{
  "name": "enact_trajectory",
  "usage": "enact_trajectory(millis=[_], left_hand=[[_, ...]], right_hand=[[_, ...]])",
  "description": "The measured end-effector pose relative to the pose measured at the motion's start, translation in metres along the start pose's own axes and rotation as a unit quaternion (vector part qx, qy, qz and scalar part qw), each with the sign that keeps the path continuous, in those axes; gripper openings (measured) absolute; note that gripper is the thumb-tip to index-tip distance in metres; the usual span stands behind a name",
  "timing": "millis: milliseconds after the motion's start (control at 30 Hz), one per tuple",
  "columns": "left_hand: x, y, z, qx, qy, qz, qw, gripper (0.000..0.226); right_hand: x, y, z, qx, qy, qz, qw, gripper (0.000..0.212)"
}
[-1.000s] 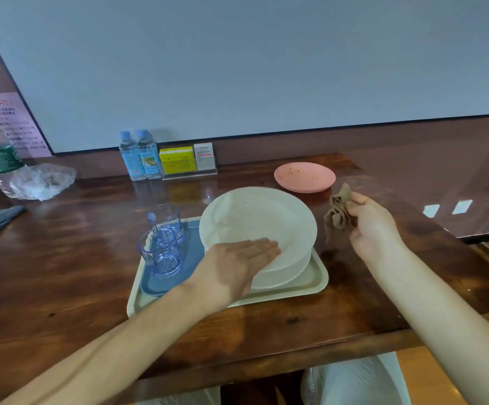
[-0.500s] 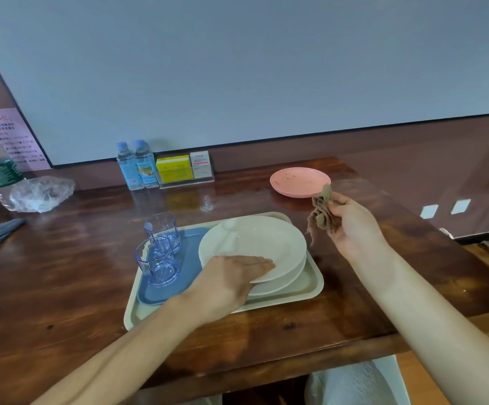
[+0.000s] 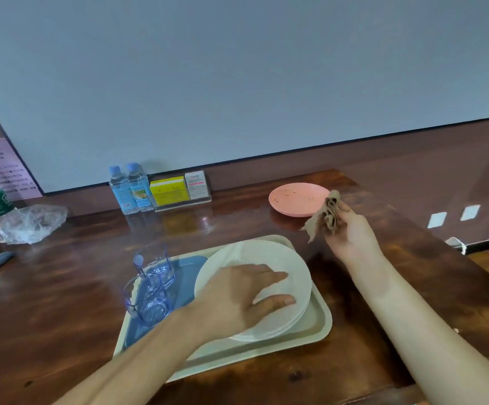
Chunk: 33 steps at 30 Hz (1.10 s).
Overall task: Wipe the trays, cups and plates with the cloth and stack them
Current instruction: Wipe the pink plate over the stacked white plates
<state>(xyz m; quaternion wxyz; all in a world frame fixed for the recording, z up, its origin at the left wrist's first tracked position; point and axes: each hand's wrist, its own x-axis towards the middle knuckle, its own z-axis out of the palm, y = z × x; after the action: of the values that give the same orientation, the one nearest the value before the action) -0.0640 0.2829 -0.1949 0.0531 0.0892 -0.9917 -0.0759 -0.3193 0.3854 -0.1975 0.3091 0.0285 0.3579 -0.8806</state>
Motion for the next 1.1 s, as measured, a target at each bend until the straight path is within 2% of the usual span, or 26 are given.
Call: enact_trajectory(millis=[133,200,333,467,600,700,800,900,967,1100], left_hand=[[0.09,-0.003,-0.008,0.045,0.088,-0.012,0.995,0.039],[0.139,-0.011,0.0,0.078,0.083,-0.028,0.993,0.031],[0.218,-0.027,0.021,0.137,0.041,-0.068,0.987,0.037],[0.252,-0.034,0.036,0.179,0.01,-0.063,0.982,0.041],[0.262,-0.036,0.042,0.193,0.016,-0.04,0.98,0.032],[0.259,-0.038,0.039,0.182,0.061,-0.035,0.981,0.031],[0.239,-0.035,0.024,0.1,0.168,-0.055,0.979,0.025],[0.2,-0.035,-0.003,-0.076,0.256,-0.126,0.955,0.014],[0.17,-0.043,-0.024,-0.184,0.277,-0.136,0.933,0.008],[0.106,-0.05,-0.065,-0.369,0.289,-0.081,0.88,0.01]], right_hand=[[0.029,-0.003,-0.017,0.059,0.031,-0.014,0.998,0.029],[0.038,-0.005,-0.026,0.053,0.031,-0.019,0.998,0.036],[0.045,-0.003,-0.036,0.032,0.016,-0.015,0.999,0.035],[0.049,-0.001,-0.039,0.05,0.006,-0.008,0.999,0.035],[0.05,0.0,-0.034,0.052,-0.011,0.001,0.999,0.032],[0.046,0.001,-0.032,0.051,-0.022,0.007,0.998,0.031],[0.042,-0.003,-0.032,0.06,-0.03,0.003,0.998,0.028],[0.037,-0.002,-0.028,0.056,-0.039,0.004,0.998,0.022],[0.031,0.003,-0.023,0.051,-0.051,0.013,0.997,0.024],[0.006,0.017,-0.007,0.046,-0.107,0.02,0.993,0.033]])
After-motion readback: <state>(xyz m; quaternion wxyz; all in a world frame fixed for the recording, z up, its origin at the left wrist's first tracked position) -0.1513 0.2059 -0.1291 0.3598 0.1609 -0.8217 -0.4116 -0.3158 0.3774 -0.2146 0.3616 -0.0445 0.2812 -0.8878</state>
